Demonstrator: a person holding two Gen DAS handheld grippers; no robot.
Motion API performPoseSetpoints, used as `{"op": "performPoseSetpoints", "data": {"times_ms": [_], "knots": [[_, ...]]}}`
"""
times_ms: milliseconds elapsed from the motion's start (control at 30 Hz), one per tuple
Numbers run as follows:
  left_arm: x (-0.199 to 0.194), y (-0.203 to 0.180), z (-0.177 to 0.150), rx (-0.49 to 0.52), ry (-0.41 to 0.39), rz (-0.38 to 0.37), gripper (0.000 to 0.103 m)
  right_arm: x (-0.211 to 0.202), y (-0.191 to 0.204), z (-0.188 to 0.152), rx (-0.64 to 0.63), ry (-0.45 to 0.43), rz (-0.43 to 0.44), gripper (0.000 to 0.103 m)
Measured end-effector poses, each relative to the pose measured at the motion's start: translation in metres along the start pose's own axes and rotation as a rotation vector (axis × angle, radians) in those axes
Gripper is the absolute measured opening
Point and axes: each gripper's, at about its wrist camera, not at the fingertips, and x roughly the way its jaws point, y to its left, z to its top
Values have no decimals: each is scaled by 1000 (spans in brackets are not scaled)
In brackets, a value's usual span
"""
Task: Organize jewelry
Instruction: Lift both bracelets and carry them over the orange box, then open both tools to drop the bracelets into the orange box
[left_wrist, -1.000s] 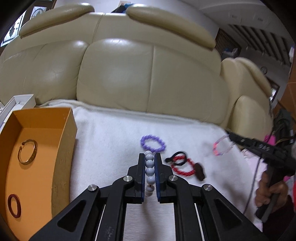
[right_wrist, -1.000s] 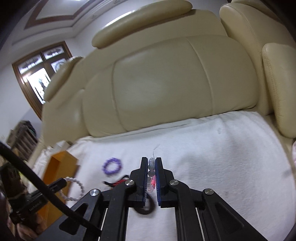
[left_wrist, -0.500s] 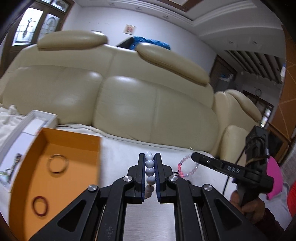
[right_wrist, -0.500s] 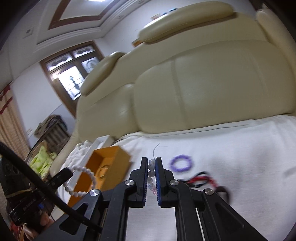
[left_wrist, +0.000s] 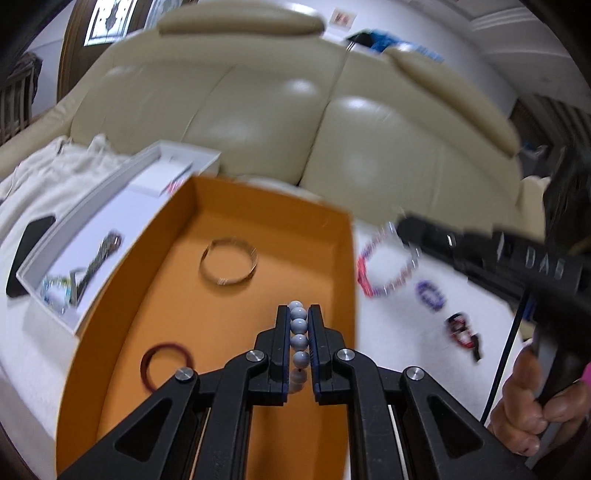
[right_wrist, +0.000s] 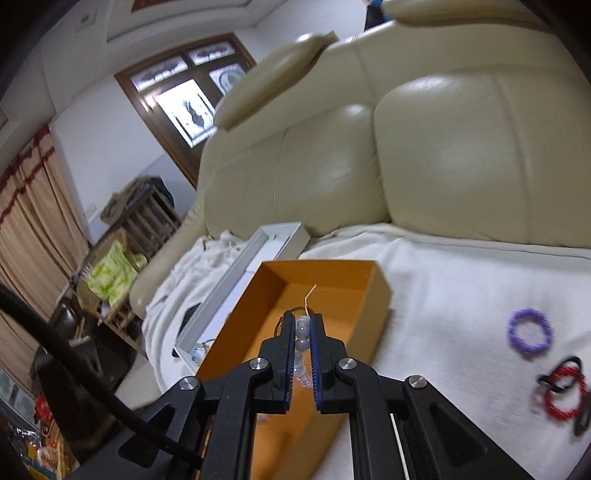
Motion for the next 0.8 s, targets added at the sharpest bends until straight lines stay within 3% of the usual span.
{"op": "performPoseSetpoints", "data": {"times_ms": [200, 333, 500, 567, 800], "knots": [[25, 2, -2, -21, 72, 95, 11, 54, -3, 1, -2, 87, -90, 11], [30, 1, -1, -19, 68, 160, 29, 59, -18, 9, 44, 78, -107, 17], [23, -13, 1, 17, 13, 195, 36, 12, -38, 11, 43, 5, -134, 18], [17, -22, 1, 39, -32, 206, 47, -12, -52, 8, 54, -12, -158, 18], [7, -79, -3, 186, -167, 215, 52, -131, -136, -20, 203, -107, -268, 18]]}}
